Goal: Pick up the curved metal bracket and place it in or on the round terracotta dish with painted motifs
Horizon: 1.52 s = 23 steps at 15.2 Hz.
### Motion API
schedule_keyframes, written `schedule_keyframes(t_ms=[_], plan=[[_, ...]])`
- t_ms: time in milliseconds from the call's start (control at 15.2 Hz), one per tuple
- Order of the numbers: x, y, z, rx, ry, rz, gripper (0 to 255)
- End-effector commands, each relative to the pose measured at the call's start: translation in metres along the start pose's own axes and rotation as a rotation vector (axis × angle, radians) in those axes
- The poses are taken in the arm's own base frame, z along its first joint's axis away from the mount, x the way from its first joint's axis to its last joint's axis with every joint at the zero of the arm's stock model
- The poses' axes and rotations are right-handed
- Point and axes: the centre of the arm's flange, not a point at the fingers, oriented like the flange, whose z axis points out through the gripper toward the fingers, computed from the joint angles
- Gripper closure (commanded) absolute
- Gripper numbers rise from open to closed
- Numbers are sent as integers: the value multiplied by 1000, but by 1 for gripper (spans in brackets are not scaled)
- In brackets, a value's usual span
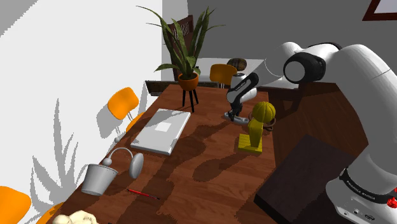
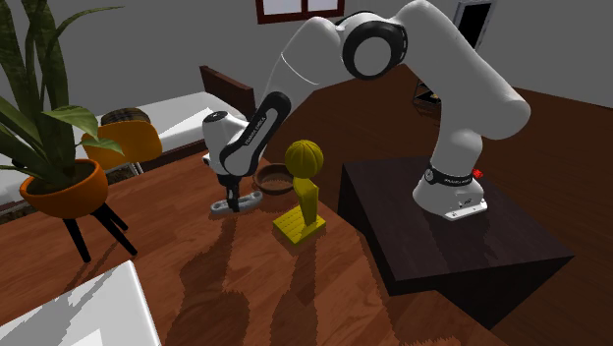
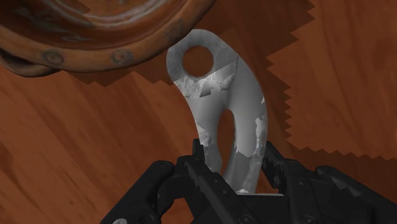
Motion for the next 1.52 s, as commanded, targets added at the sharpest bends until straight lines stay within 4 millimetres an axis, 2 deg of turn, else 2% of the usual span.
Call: schedule_keyframes(t_ms=[0,396,1452], plan=[[0,0,0,0,0,0,255],[0,0,0,0,0,0,255],[0,1,-84,0,0,0,255]])
